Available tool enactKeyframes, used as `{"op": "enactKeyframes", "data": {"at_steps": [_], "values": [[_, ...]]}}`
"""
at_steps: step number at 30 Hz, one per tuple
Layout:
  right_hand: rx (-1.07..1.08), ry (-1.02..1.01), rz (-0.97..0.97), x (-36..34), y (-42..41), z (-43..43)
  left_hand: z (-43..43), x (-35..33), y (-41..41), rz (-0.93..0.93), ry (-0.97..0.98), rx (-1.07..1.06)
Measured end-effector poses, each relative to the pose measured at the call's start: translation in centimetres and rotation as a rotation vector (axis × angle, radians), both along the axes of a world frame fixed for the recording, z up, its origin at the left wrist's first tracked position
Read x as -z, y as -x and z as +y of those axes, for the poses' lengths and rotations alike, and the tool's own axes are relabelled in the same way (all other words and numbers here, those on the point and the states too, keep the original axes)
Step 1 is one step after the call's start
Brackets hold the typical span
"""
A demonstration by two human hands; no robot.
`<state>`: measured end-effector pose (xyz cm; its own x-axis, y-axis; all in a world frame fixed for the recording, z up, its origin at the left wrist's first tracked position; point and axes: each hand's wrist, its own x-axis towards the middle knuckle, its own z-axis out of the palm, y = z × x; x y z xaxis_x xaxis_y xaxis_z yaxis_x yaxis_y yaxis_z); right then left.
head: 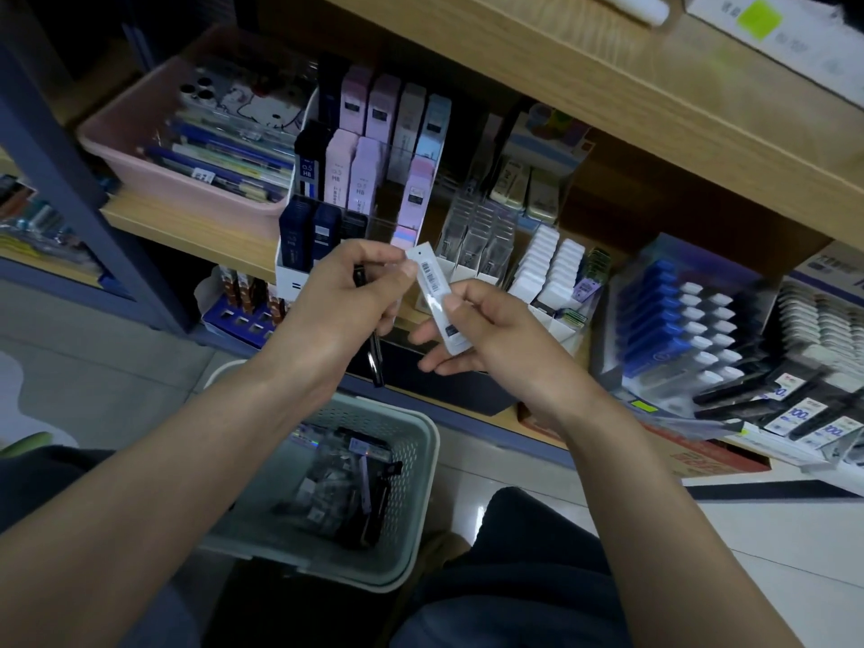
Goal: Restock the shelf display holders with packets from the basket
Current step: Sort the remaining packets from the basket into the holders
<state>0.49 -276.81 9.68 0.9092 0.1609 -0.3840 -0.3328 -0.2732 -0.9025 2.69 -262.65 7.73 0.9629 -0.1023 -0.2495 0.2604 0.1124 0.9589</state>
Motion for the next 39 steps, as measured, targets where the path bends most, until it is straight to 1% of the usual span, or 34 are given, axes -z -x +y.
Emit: {"op": "enactKeyframes", "data": {"at_steps": [4,6,8,11,14,17,19,21,24,30,33,36,39], "values": [[-0.054,0.004,0.030,0.2,0.0,0.6,0.4,0.1,-0.1,-0.010,-0.044,0.009],[-0.030,0.029,0.001,0.1,0.0,0.6,0.5,0.0,-0.2,-0.006,-0.067,0.022],[0.074,0.040,-0.077,0.0,-0.3,0.5,1.0,-0.1,-0.4,0.006,-0.094,0.025],[0.318,0.035,-0.274,-0.3,-1.0,0.3,1.7,0.1,-0.5,0.024,-0.120,0.077],[0.453,0.014,-0.434,-0.2,-1.8,0.4,2.1,0.7,-0.5,0.038,-0.174,0.078],[0.451,0.120,-0.558,0.3,-2.6,1.2,2.4,1.1,-1.2,0.088,-0.120,-0.048],[0.422,0.197,-0.614,0.6,-3.0,1.9,3.1,1.3,-1.4,0.062,-0.101,-0.093],[0.393,0.277,-0.693,0.8,-3.4,2.5,3.9,1.6,-1.4,-0.006,-0.111,-0.070],[0.378,0.414,-0.844,0.9,-4.3,3.3,4.8,1.3,-1.5,-0.056,-0.024,-0.042],[0.531,0.540,-1.022,1.2,-6.9,4.0,5.9,0.1,-2.2,-0.107,0.072,-0.078],[0.552,0.605,-1.012,1.1,-7.9,4.2,5.9,-0.2,-2.3,-0.122,0.090,-0.069],[0.495,0.701,-0.945,0.9,-9.0,4.7,5.8,-0.2,-2.4,-0.101,0.128,-0.079],[0.453,0.775,-0.934,0.3,-10.0,4.9,5.6,-0.3,-2.5,-0.068,0.137,-0.082]]}}
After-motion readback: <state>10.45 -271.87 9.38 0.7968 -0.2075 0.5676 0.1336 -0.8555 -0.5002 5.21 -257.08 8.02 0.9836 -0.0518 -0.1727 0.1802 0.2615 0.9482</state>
